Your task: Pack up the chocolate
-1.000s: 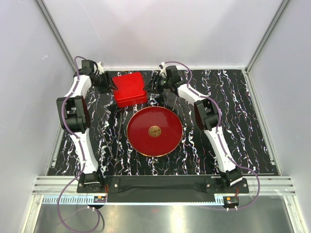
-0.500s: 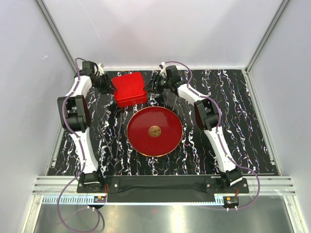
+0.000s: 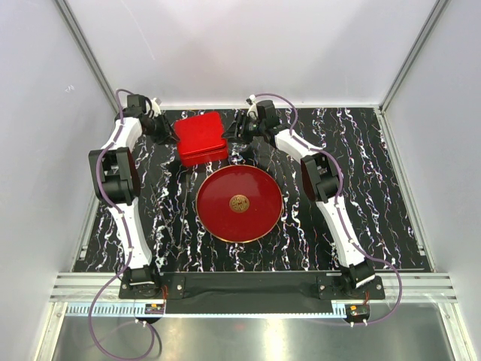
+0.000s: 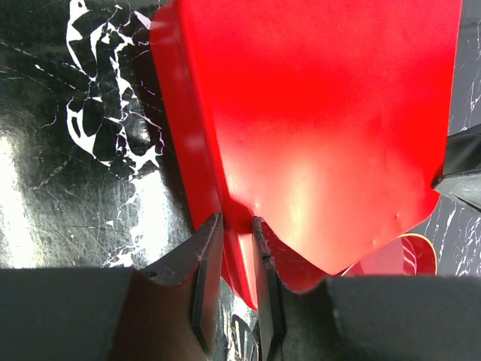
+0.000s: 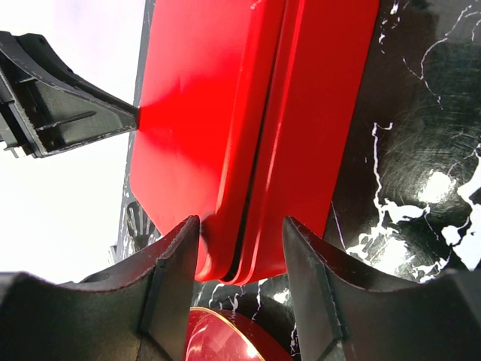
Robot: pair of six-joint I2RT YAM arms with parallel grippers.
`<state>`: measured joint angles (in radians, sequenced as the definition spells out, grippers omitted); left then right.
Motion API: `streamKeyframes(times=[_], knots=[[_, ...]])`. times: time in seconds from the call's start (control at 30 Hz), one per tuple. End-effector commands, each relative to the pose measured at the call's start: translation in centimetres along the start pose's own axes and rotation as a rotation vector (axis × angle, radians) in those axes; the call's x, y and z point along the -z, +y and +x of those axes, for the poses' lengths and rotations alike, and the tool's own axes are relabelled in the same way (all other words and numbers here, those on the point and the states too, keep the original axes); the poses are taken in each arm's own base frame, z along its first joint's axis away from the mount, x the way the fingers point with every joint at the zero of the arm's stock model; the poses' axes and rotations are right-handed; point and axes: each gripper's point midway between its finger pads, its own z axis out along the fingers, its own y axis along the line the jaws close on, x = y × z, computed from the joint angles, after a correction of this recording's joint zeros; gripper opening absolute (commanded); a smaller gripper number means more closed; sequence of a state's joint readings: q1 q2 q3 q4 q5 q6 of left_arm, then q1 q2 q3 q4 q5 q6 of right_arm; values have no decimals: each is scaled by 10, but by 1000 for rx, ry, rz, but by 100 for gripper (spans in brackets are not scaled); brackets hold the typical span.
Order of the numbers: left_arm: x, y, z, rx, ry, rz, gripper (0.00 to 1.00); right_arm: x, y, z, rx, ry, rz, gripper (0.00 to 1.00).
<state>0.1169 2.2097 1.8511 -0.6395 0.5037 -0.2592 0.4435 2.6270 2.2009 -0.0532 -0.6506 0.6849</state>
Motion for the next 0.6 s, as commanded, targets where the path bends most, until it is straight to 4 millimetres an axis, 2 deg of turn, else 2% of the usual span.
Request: streamKeyframes(times=[0.0, 0.4, 0.57], knots=[[6, -15, -5, -40, -20, 33, 25, 19, 60, -28, 97, -63, -72, 55], [20, -20, 2, -60, -26, 27, 25, 23, 52, -16, 83, -59, -62, 52], [22, -20, 8, -58, -21, 29, 29, 23, 40, -3, 66, -40, -41, 51]])
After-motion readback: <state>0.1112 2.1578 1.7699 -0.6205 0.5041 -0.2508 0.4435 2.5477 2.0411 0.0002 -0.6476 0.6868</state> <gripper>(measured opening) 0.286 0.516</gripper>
